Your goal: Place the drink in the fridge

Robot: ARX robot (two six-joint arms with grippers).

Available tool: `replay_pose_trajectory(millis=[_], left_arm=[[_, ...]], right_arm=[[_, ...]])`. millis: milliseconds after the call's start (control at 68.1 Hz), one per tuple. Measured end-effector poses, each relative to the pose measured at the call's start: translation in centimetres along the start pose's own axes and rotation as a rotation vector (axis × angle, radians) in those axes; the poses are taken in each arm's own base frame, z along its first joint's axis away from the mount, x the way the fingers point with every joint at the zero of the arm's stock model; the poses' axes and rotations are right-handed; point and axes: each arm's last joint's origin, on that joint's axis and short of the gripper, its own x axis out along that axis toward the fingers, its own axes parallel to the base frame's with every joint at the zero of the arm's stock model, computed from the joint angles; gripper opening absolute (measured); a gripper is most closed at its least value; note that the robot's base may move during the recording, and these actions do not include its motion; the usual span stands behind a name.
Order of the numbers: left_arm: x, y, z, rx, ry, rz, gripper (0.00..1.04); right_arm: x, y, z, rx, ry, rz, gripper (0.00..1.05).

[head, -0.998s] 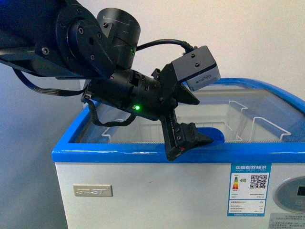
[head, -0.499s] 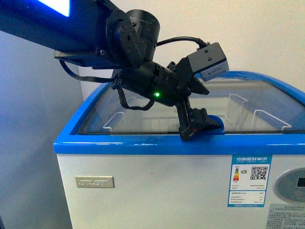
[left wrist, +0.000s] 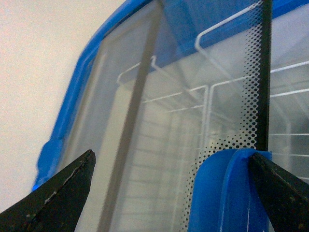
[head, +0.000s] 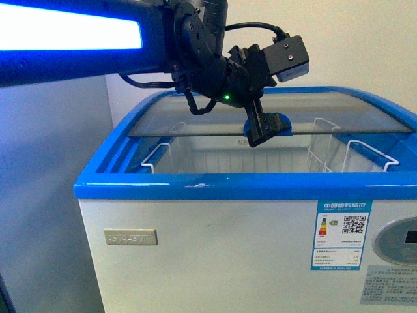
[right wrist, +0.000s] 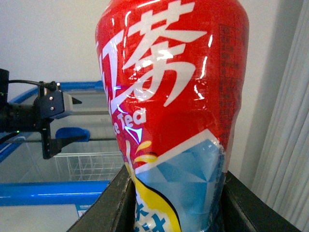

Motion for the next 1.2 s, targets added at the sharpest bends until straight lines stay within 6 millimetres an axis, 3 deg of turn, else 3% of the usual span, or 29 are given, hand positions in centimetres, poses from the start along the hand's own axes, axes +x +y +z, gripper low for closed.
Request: replay_pose_trajectory(millis=[220, 294, 367, 455, 602, 690, 748, 793, 910, 1057, 1203], left_arm=[[0.4, 0.1, 0.2, 0.003, 0.009, 0.067, 0.97], [0.6, 0.7, 0.4, -0.032, 0.077, 0.219, 0.97], [0.1, 2.2, 0.5, -0.126, 0.137, 0.410, 0.97], [-0.9, 3.5, 0.2, -0.229, 0.146, 0.506, 0.97], [-2.4, 5.1, -0.1, -0.383, 0.152, 0.528, 0.97], [-3.7, 5.6, 0.7, -0.594, 0.104, 0.451, 0.97], [-6.8, 6.1, 2.3, -0.818, 0.033, 0.399, 0.97], [-10.4, 6.4, 3.8, -0.959, -0.019, 0.356, 0.97], [-17.0, 6.0, 5.3, -1.093, -0.067, 0.318, 0.97], [-23.6, 2.6, 3.9, -1.187, -0.023, 0.289, 0.97], [-27.8, -2.4, 1.9, -1.243, 0.092, 0.311, 0.94]], right_arm=[[0.0, 0.0, 0.0, 0.000, 0.000, 0.005, 0.36], [0.0, 0.0, 0.0, 0.000, 0.000, 0.005, 0.36], [0.0, 0.0, 0.0, 0.000, 0.000, 0.000, 0.36], [0.0, 0.0, 0.0, 0.000, 0.000, 0.001, 0.36], [0.0, 0.0, 0.0, 0.000, 0.000, 0.002, 0.36], [0.0, 0.0, 0.0, 0.000, 0.000, 0.002, 0.36], [0.0, 0.0, 0.0, 0.000, 0.000, 0.002, 0.36], [0.0, 0.0, 0.0, 0.000, 0.000, 0.001, 0.36], [0.0, 0.0, 0.0, 0.000, 0.000, 0.001, 0.36], [0.0, 0.0, 0.0, 0.000, 0.000, 0.001, 0.36], [0.0, 0.0, 0.0, 0.000, 0.000, 0.002, 0.36]])
